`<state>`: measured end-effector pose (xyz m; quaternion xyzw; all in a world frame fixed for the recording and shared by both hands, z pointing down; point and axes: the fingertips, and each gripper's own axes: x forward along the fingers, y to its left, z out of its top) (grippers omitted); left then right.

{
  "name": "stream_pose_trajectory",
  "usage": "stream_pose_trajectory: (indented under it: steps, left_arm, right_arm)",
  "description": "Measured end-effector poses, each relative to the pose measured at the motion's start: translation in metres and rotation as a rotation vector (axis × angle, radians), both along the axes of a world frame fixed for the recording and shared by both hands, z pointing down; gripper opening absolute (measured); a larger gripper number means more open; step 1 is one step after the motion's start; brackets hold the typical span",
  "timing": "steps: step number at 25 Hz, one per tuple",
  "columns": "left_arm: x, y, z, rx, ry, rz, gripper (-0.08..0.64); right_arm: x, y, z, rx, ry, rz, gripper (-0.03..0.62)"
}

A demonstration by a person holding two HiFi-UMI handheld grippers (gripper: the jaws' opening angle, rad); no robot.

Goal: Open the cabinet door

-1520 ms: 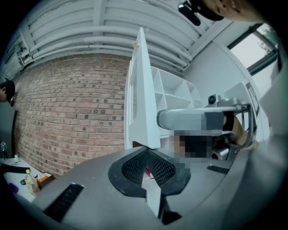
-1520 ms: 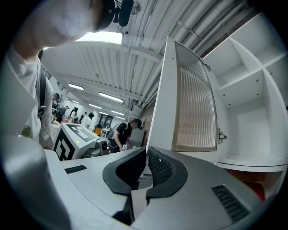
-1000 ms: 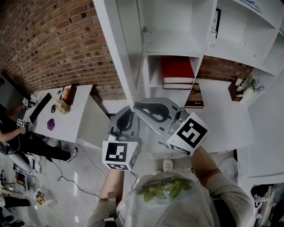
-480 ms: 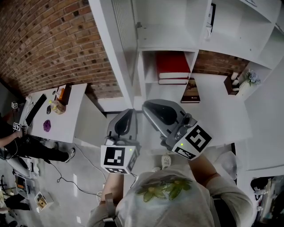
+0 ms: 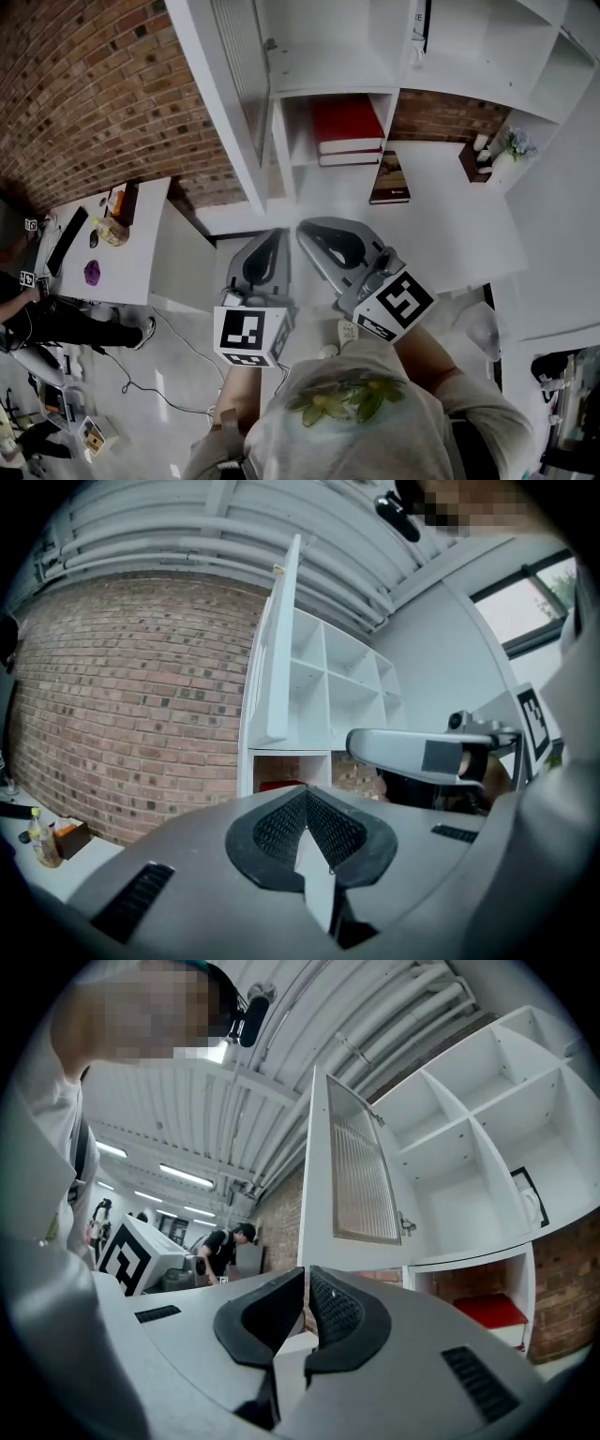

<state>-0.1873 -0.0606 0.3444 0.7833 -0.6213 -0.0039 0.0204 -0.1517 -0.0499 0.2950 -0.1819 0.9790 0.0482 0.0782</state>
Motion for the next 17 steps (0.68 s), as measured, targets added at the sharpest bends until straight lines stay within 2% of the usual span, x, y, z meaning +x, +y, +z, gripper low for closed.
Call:
stream_pose_trajectory:
  steps: [17]
  left_arm:
    - [0.036,0.024,-0.010,0.042,0.018,0.074,0.008]
  right_arm:
    - [0.025,0.033,0.002,0.006,0.037,0.041,0.031]
